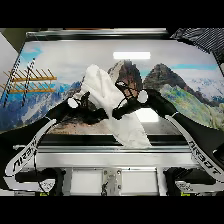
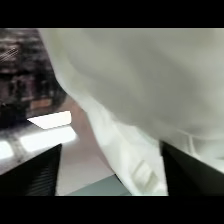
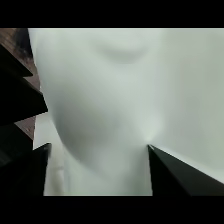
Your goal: Fold the clothes and pants, and hang the long-sleeved shirts on hangers.
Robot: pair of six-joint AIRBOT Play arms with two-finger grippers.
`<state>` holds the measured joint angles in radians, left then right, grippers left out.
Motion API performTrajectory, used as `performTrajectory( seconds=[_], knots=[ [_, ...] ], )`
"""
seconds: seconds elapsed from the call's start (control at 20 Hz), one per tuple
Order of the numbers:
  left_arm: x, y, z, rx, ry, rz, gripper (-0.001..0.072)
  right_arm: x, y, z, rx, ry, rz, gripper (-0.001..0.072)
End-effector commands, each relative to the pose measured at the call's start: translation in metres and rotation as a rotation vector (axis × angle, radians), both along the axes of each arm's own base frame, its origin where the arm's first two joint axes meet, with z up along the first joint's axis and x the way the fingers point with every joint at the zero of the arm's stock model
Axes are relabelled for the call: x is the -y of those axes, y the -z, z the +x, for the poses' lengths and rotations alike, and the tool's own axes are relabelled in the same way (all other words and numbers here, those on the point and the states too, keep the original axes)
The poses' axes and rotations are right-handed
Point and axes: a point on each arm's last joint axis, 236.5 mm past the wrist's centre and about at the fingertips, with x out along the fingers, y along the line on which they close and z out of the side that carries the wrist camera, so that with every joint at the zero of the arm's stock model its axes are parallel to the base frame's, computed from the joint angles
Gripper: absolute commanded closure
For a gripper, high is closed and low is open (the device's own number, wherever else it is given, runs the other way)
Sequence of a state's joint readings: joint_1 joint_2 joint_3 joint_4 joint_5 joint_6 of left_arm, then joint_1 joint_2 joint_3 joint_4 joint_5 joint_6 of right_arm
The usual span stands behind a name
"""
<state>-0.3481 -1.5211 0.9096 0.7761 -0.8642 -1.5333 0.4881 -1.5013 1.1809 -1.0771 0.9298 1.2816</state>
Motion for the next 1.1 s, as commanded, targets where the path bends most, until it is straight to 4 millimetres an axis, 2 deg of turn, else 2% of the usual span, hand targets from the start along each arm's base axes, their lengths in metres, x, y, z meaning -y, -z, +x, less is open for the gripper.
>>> performTrajectory(
  seconds=[0.0,0.05,0.1,0.15,0.2,0.25,0.3,0.45,0.55,0.6,0.7,0.8,0.85,0.9,1.0,1.05],
  knots=[
    [0.007,0.002,-0.007,-0.008,0.048,-0.006,0.0304,-0.003,0.001,0.001,0.014,-0.004,0.000,0.0315],
    [0.007,0.002,-0.008,-0.007,0.056,-0.007,0.0336,-0.003,0.001,0.001,0.014,-0.004,0.000,0.0388],
    [0.007,0.001,-0.010,-0.012,0.060,-0.008,0.0336,-0.003,0.001,0.002,0.014,-0.003,0.000,0.0432],
    [0.007,0.001,-0.010,-0.013,0.063,-0.008,0.0339,-0.003,0.001,0.002,0.015,-0.004,-0.001,0.0534],
    [0.006,0.002,-0.012,-0.015,0.071,-0.001,0.0485,-0.001,0.001,0.003,0.020,-0.006,-0.008,0.0637],
    [0.002,0.005,-0.013,-0.011,0.087,0.017,0.0700,0.000,0.002,0.003,0.023,-0.007,-0.014,0.0662],
    [-0.001,0.007,-0.015,-0.011,0.103,0.033,0.0697,0.001,0.002,0.003,0.022,-0.005,-0.017,0.0690],
    [-0.009,0.004,-0.013,-0.003,0.103,0.044,0.0698,0.007,-0.006,0.012,0.027,0.040,-0.005,0.0691],
    [-0.023,-0.023,0.008,0.067,0.048,0.023,0.0697,0.024,-0.040,0.038,0.094,0.104,0.032,0.0692],
    [-0.032,-0.046,0.021,0.121,0.018,0.008,0.0697,0.040,-0.068,0.056,0.139,0.164,0.060,0.0692],
    [-0.052,-0.111,0.050,0.272,-0.036,-0.027,0.0698,0.080,-0.127,0.082,0.230,0.279,0.109,0.0692],
    [-0.067,-0.171,0.065,0.421,-0.072,-0.047,0.0697,0.124,-0.169,0.092,0.312,0.380,0.119,0.0692],
    [-0.074,-0.189,0.067,0.474,-0.079,-0.038,0.0698,0.155,-0.177,0.092,0.342,0.436,0.067,0.0692],
    [-0.081,-0.199,0.065,0.511,-0.076,-0.008,0.0698,0.190,-0.178,0.089,0.348,0.507,-0.015,0.0692],
    [-0.091,-0.194,0.052,0.498,-0.074,0.044,0.0698,0.246,-0.167,0.076,0.335,0.604,-0.158,0.0692],
    [-0.090,-0.186,0.045,0.481,-0.070,0.047,0.0698,0.261,-0.157,0.069,0.308,0.631,-0.183,0.0691]
  ],
)
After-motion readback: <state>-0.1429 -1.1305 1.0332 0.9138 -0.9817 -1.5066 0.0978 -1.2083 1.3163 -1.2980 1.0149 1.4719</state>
